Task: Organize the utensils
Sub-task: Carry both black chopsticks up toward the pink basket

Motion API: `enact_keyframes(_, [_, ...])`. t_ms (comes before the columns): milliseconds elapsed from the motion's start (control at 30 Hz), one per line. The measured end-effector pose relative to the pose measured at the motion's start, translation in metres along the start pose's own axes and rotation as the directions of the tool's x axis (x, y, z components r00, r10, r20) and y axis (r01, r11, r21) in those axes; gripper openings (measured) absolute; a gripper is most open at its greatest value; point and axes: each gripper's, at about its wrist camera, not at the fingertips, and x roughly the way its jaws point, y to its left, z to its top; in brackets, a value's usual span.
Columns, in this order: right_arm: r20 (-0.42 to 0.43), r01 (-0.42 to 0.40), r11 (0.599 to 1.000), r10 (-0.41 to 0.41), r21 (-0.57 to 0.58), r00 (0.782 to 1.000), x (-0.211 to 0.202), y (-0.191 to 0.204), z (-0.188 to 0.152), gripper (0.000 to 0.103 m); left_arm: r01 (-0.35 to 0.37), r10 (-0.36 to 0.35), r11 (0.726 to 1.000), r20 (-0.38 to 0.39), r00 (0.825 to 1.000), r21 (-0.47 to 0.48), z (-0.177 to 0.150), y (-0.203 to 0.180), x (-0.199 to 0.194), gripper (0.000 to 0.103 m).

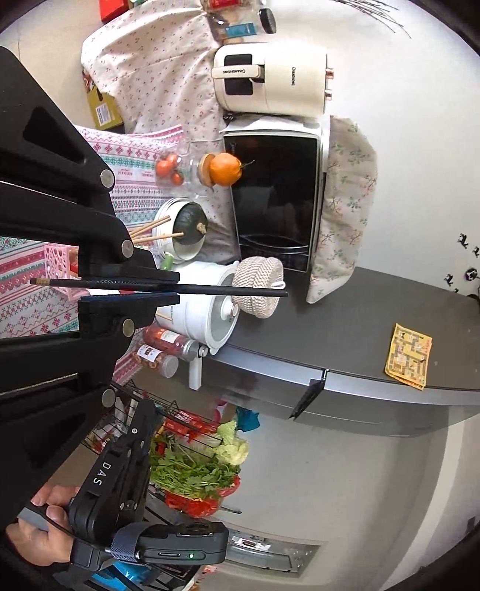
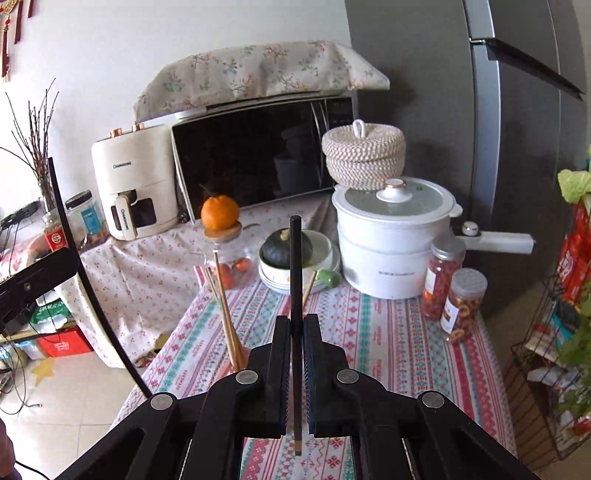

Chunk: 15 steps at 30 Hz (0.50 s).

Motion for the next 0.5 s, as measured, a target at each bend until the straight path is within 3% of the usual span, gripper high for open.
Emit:
enact_keyframes(300, [0.051, -0.029, 0.999, 0.028, 0.028, 0.998, -0.003, 0.003, 0.010, 0.005, -0.020, 0.018, 1.000, 0.114, 0.993, 0.011, -0.002, 0.003, 0.018, 0.000])
enact_keyframes(500, [0.064, -0.049, 0.997, 0.045, 0.055, 0.997, 0.003, 0.002, 0.014, 0.005, -0.049, 0.045, 0.998, 0.108, 0.993, 0.028, -0.013, 0.003, 0.044, 0.000])
